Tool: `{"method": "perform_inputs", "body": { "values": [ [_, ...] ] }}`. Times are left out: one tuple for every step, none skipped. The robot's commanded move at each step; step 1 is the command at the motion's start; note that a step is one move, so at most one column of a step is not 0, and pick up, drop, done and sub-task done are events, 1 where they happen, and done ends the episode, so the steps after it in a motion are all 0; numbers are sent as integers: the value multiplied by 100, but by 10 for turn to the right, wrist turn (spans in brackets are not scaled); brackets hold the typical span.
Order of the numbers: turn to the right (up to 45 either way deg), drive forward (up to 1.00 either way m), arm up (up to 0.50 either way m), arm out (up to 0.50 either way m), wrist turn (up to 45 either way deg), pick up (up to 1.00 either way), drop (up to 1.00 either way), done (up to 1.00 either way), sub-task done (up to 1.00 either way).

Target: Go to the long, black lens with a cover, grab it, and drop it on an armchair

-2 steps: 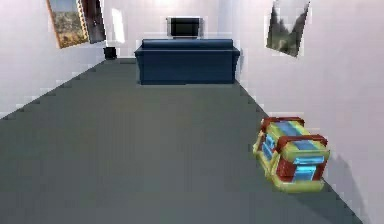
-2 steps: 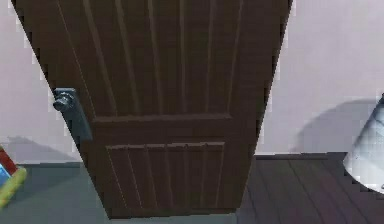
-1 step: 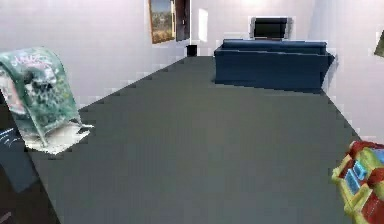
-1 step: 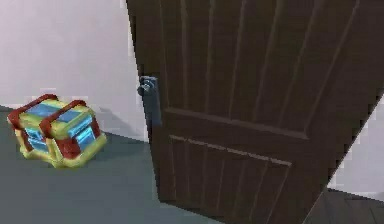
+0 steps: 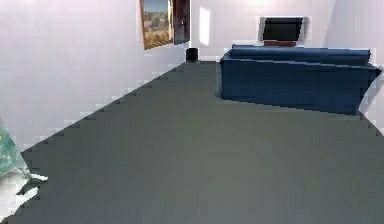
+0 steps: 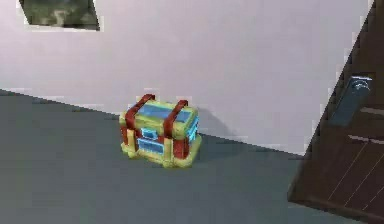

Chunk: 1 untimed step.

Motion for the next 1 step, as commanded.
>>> {"method": "perform_inputs", "body": {
  "values": [
    [0, 100, 0, 0, 0, 0, 0, 0, 0]
  ]
}}
